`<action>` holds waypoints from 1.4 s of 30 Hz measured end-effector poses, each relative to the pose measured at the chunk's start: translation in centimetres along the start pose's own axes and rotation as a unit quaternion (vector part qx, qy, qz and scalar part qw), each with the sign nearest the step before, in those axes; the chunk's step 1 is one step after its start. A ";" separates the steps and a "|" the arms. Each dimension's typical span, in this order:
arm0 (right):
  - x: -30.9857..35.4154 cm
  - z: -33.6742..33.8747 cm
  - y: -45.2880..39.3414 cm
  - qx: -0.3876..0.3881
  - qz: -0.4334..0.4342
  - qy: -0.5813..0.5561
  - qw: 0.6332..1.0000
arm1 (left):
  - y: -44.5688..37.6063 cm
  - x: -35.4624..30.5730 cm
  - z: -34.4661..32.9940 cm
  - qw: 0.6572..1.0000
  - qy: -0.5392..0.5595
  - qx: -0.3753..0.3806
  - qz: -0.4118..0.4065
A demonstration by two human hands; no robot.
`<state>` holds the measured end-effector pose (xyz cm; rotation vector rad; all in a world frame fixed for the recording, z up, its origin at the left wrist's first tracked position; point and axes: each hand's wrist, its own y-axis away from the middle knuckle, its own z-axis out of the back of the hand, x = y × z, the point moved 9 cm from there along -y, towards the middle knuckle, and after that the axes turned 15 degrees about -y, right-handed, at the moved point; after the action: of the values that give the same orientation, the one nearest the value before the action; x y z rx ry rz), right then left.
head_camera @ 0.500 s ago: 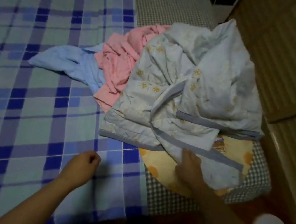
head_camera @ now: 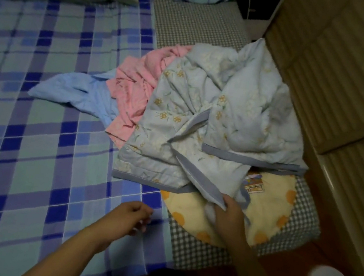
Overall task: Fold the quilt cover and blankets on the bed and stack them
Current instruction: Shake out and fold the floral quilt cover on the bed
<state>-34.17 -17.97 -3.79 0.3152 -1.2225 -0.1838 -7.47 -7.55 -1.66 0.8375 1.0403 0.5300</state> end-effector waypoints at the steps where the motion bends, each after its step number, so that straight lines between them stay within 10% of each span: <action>1: 1.4 -0.4 1.8 0.009 -0.005 -0.028 1.000 | 0.2 -0.9 -0.4 0.999 0.025 0.014 -0.015; 7: 12.0 -6.9 13.0 0.103 0.055 -0.102 0.988 | 4.1 -6.1 -2.0 0.972 0.180 0.111 -0.106; 13: 13.3 -15.0 20.8 0.261 0.073 -0.021 0.962 | 11.4 -2.6 7.6 0.954 0.151 -0.125 -0.227; 19: 13.6 -8.0 17.6 -0.039 0.105 0.056 0.992 | 23.7 3.7 17.5 0.910 0.091 -0.288 -0.284; 24: 15.9 -16.5 15.6 -0.019 0.214 0.225 0.950 | 29.9 5.9 20.0 0.906 -0.054 -0.288 -0.307; 29: 13.6 -21.8 12.2 -0.032 0.145 0.317 0.937 | 33.2 9.2 21.0 0.891 -0.116 -0.312 -0.309; 42: 28.8 0.9 8.3 -0.406 0.197 0.186 0.873 | 31.4 22.7 32.4 0.816 0.043 -0.571 -0.079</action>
<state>-25.69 -19.13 24.93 -0.6123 -0.7141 -0.2517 31.54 16.29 19.78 -0.3496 0.6639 0.9049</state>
